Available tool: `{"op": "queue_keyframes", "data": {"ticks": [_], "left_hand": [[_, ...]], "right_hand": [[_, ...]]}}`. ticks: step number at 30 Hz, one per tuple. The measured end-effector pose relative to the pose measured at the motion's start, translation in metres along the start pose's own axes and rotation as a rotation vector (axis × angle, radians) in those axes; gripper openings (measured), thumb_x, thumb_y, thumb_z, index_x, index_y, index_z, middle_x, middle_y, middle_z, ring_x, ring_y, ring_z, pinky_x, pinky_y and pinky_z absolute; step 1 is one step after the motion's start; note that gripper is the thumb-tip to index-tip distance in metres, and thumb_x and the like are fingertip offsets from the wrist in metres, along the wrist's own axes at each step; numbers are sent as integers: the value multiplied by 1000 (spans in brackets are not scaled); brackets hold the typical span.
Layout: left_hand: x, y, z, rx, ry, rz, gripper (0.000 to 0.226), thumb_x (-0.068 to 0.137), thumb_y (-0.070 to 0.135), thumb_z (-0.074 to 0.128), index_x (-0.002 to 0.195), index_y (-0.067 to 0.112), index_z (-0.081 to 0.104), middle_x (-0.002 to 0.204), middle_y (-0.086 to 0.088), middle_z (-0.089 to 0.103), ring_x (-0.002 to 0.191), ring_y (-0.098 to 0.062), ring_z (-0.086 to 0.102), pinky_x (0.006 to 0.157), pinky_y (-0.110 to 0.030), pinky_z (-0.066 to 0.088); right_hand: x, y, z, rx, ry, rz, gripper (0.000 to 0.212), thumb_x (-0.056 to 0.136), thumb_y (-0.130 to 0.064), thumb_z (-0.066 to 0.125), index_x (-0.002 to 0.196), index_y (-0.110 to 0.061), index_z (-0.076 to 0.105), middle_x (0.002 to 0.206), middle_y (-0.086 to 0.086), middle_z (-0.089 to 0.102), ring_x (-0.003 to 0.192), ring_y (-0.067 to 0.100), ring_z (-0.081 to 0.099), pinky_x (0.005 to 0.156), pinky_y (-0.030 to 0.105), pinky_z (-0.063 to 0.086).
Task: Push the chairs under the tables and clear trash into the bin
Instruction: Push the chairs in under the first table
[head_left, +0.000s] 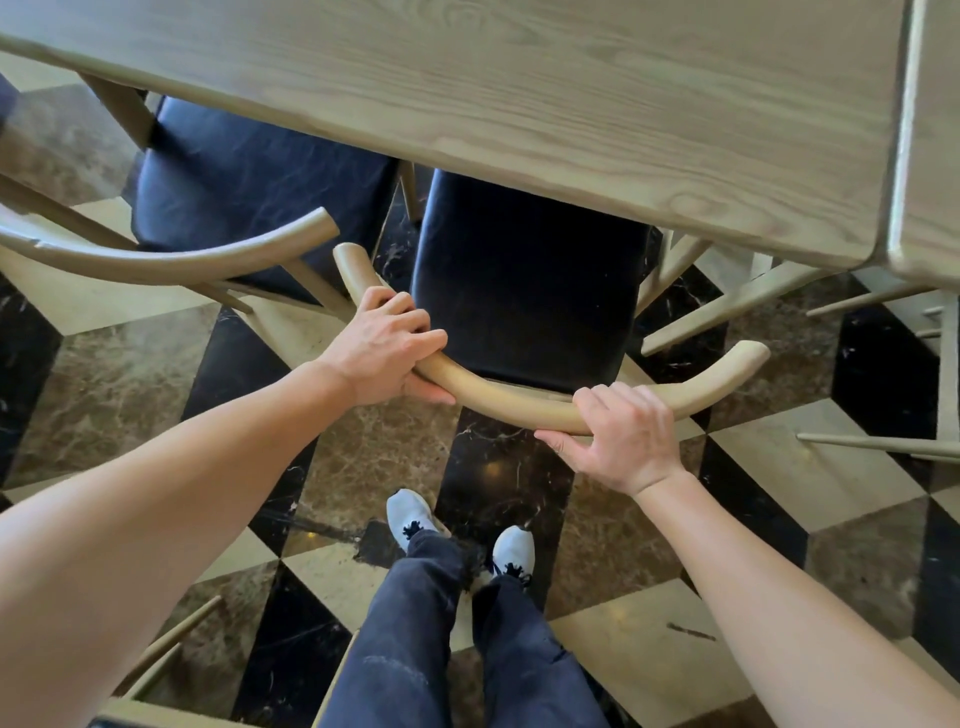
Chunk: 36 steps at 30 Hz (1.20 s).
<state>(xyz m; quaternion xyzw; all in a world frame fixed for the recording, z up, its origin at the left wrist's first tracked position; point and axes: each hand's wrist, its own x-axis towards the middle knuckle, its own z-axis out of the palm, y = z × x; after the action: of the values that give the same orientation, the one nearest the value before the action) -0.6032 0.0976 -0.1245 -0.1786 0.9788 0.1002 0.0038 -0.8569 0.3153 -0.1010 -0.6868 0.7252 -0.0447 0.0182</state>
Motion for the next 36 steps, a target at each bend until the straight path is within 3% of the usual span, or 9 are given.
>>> {"op": "queue_keyframes", "data": {"ticks": [10,17,24,36], "left_hand": [[17,-11,-1,-12,-12,9,78,81,89,24,102,25,64,96,1,64,96,-25,52,98,-44,29],[22,-16,-2,-15,4,15,79,79,91,30,101,23,65,94,1,64,95,-26,53,97,-45,30],[16,-19,3,-33,39,17,74,80,89,35,100,24,65,95,2,65,95,-25,53,97,-46,31],[18,-20,8,-48,45,32,69,79,88,37,98,26,61,94,3,64,93,-26,51,95,-49,34]], "right_hand": [[11,9,0,-9,32,0,58,87,-69,58,82,-12,65,72,6,64,64,22,59,63,28,36],[18,15,4,22,16,-33,62,89,-72,51,85,-12,65,73,4,64,63,21,59,57,29,47],[15,3,2,13,-7,41,62,87,-74,52,87,-13,65,74,3,63,65,20,57,59,29,39],[15,7,2,26,-85,49,64,88,-77,42,89,-16,62,77,2,62,68,21,58,61,33,49]]}}
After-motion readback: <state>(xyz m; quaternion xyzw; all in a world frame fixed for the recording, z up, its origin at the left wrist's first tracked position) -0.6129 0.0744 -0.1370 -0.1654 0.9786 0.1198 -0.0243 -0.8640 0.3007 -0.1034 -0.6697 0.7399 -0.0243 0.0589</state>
